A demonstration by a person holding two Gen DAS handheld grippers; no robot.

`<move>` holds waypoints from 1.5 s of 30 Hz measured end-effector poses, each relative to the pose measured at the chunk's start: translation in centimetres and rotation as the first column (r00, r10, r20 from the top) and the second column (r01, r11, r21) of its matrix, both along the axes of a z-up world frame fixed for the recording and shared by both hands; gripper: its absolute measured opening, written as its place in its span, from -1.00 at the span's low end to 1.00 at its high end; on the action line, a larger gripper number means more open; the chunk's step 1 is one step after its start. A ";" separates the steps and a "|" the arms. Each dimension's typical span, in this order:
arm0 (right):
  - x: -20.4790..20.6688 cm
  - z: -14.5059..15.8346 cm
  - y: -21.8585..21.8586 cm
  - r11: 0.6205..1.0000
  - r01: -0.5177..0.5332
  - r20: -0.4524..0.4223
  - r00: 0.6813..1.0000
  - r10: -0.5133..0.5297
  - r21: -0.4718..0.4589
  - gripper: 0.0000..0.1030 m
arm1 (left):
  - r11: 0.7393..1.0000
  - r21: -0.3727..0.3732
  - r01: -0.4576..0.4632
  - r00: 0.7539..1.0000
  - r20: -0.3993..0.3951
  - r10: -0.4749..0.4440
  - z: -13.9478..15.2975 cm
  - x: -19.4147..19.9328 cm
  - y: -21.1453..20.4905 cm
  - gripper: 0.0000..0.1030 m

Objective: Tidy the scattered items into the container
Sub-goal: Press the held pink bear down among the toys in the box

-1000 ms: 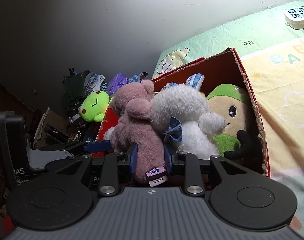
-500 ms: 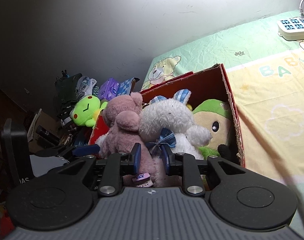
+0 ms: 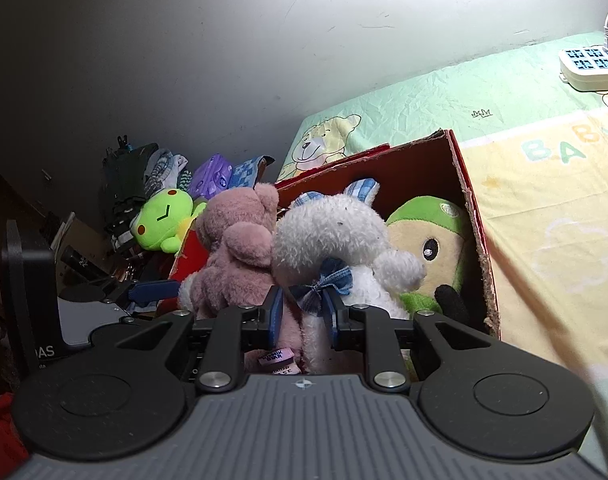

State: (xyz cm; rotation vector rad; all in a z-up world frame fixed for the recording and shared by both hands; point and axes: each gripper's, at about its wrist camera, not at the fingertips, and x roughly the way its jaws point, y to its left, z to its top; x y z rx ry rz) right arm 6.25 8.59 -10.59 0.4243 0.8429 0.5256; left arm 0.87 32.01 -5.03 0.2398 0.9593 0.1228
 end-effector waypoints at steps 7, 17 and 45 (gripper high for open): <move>-0.4 0.0 -0.4 0.999 0.011 0.011 1.000 -0.011 -0.032 -0.66 | 0.999 -0.013 -0.035 0.999 -0.001 0.035 0.0 -0.5 0.1 0.99; -1.0 0.4 -0.1 0.996 0.032 0.015 0.999 -0.031 -0.079 -0.66 | 0.996 -0.006 -0.088 0.996 0.005 0.088 0.4 -1.2 -0.3 0.98; -2.9 1.8 -0.9 0.992 0.095 0.038 0.995 -0.092 -0.085 -0.51 | 0.989 0.027 -0.146 0.989 -0.007 0.147 1.0 -2.8 -2.1 0.98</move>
